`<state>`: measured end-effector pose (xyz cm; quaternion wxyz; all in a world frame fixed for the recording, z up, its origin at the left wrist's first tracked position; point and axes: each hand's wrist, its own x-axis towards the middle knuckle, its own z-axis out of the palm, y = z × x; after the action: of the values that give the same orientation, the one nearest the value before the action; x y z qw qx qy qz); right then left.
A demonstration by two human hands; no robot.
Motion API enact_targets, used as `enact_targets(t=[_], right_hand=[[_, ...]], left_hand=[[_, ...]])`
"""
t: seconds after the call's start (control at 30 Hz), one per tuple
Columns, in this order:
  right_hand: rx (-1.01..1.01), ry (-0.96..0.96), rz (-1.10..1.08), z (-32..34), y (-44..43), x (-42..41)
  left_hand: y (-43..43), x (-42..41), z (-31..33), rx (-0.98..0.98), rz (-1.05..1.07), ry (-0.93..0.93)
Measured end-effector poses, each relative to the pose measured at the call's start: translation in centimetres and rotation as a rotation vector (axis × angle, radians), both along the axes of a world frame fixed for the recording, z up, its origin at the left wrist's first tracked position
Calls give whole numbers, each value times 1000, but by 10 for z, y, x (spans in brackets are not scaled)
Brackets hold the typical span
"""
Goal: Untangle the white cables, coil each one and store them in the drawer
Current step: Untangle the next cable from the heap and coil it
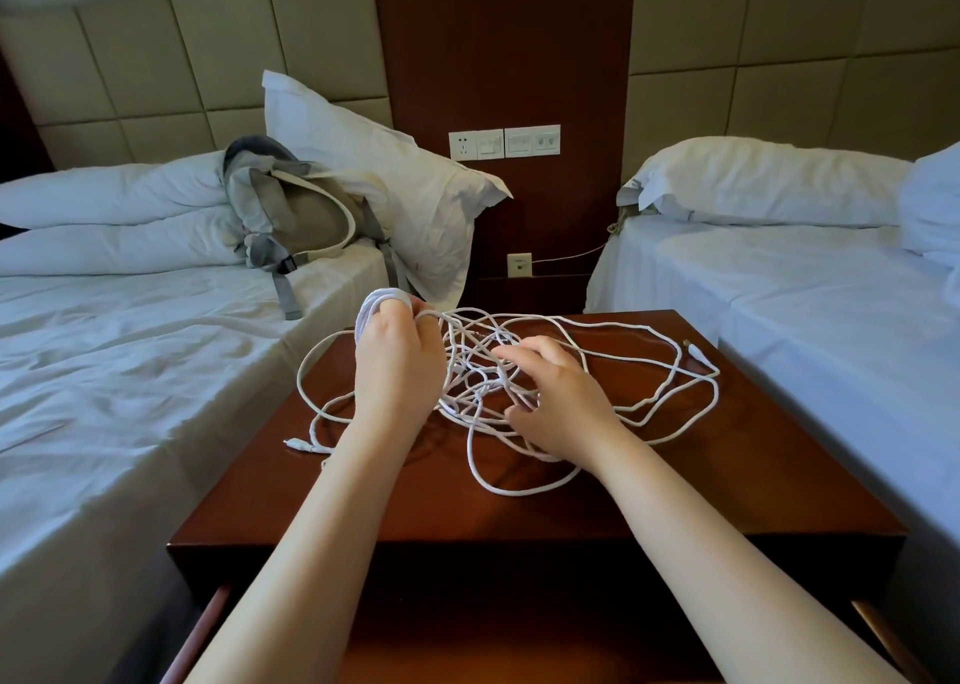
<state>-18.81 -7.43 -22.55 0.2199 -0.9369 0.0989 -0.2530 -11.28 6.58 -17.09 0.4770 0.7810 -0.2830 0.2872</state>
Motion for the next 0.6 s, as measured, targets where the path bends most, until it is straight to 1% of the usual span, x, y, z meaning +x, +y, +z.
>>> enact_targets(t=[0.07,0.13,0.2,0.27,0.33,0.43,0.47,0.53,0.6], right_hand=[[40,66,-40,-1,-6,-3],[77,116,-82,-2,-10,-3],[56,142,-112,-2,-11,-2],[36,147,-131,-2,-10,-3],[3,96,-143,0,-9,-4],[-137,7,-128,4,-7,-6],[-117,-29,-103,5,-4,-6],[24,-144,-51,4,-2,-4],[59,-294,-52,1,0,-1]], left_hand=[[2,2,4,-86,18,-25],[5,6,6,-124,31,-44],[4,10,4,-93,27,-11],[0,12,-2,-18,-3,67],[-3,10,-6,54,-23,140],[-5,3,-6,108,-26,175],[-4,0,-3,107,-34,172],[-3,-4,2,82,-53,140],[-4,-6,5,54,-74,109]])
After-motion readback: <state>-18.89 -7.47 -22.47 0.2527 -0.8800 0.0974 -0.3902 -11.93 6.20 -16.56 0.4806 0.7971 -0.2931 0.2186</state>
